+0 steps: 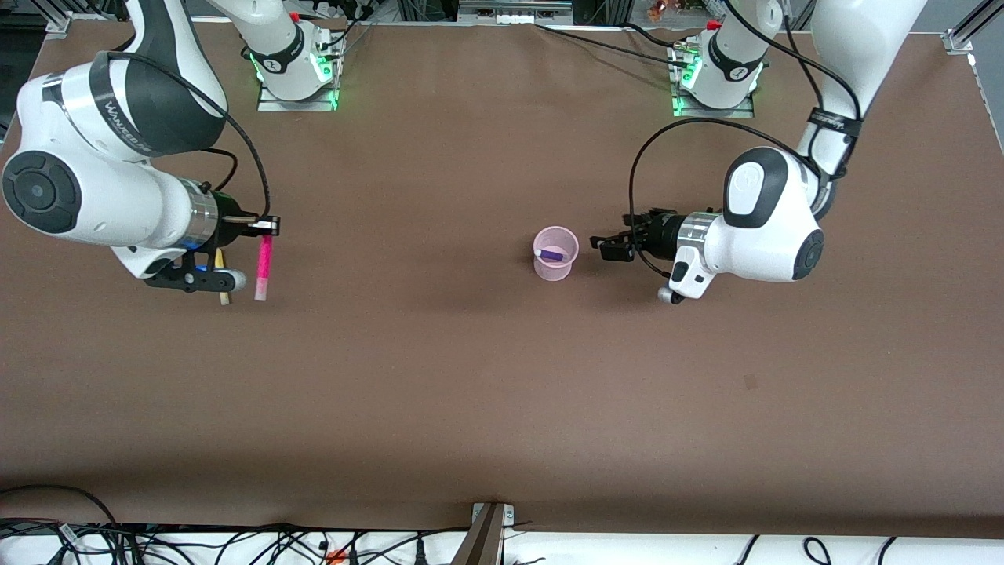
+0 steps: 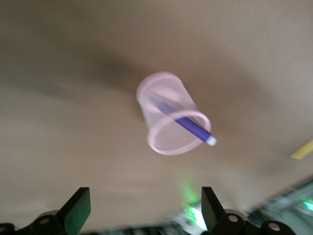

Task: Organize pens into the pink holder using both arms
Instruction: 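Carry the pink marker toward the holder while the left gripper withdraws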

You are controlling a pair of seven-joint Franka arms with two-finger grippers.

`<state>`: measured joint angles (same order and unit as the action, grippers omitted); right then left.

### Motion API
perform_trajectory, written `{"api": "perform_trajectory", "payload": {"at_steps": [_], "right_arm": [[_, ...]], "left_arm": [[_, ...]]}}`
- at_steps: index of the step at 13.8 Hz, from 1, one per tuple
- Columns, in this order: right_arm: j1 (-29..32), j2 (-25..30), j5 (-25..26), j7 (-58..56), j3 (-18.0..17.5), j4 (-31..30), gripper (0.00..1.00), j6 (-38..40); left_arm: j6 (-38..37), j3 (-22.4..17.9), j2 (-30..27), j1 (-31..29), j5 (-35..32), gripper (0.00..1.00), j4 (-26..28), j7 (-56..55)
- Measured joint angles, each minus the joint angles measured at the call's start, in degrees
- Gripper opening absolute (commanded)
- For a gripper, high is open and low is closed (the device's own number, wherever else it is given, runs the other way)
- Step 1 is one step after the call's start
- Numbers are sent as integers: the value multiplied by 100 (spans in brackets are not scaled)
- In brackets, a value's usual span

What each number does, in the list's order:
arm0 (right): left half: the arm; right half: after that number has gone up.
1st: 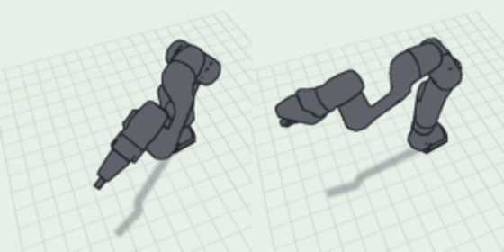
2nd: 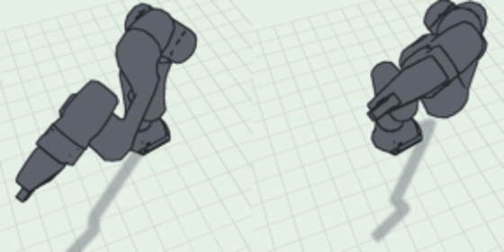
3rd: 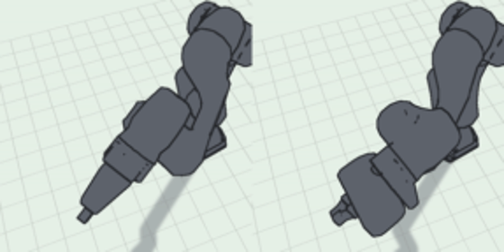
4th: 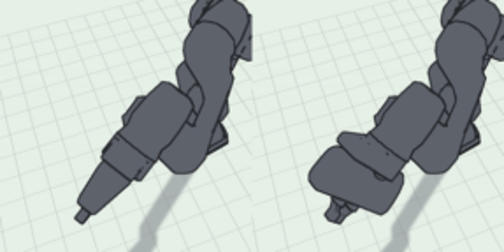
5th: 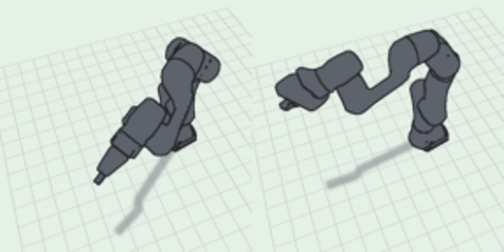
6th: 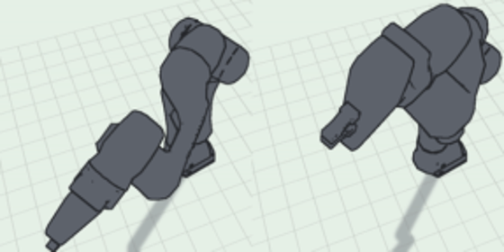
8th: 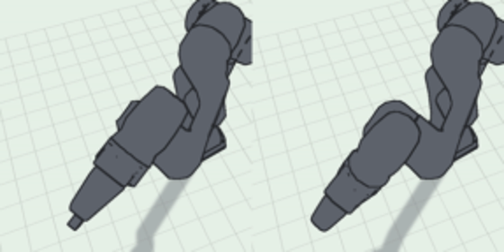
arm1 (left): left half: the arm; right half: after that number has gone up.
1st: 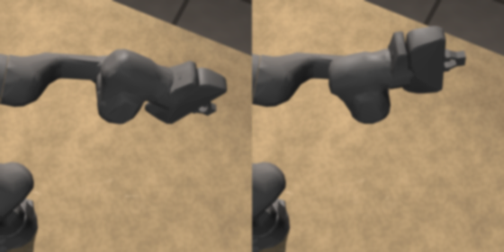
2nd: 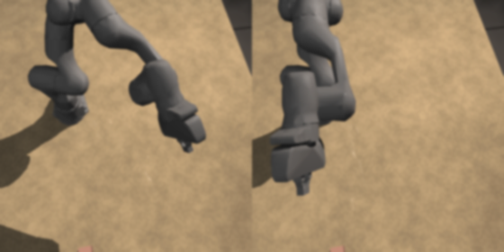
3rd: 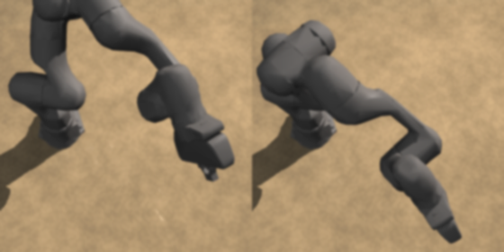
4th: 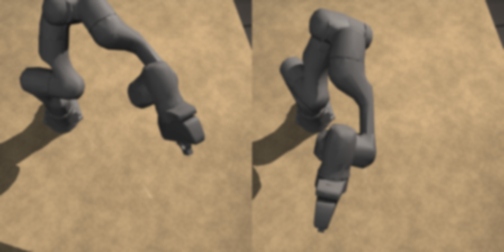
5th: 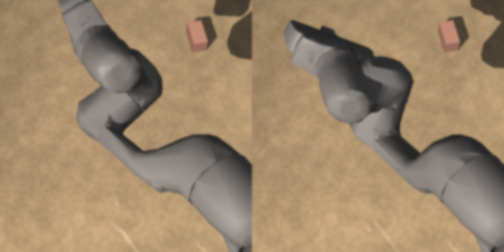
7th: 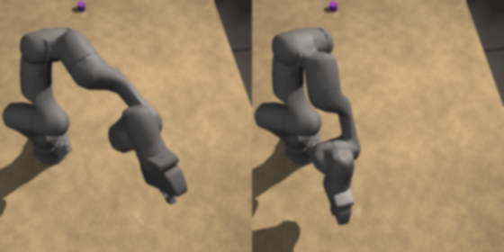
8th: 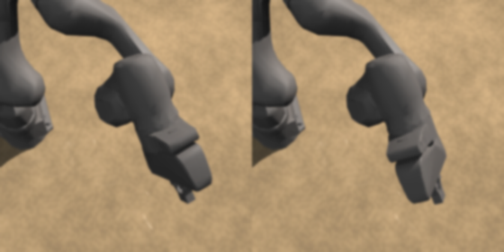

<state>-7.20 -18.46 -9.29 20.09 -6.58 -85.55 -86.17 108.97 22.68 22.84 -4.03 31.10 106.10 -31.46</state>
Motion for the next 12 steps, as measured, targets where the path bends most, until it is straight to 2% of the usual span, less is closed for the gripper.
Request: {"api": "perform_trajectory", "payload": {"at_steps": [2, 5, 10, 12], "right_arm": [[-82, -197, -806, 594, -18, -4, 0, -11], [-206, -616, -2124, 1322, -21, -5, 0, -241], [-674, -1142, -4098, 2763, -38, -4, 0, -1204], [-1067, -1331, -4842, 3112, -56, -60, 0, -1841]], "left_arm": [[-192, 0, 0, 0, -1224, 100, -385, 48], [-255, -8, 2, -12, -2349, 100, -700, 563], [-408, -62, 14, -569, -2772, 100, -728, 1909], [-460, -55, -3, -685, -3311, 100, -760, 2228]]}}
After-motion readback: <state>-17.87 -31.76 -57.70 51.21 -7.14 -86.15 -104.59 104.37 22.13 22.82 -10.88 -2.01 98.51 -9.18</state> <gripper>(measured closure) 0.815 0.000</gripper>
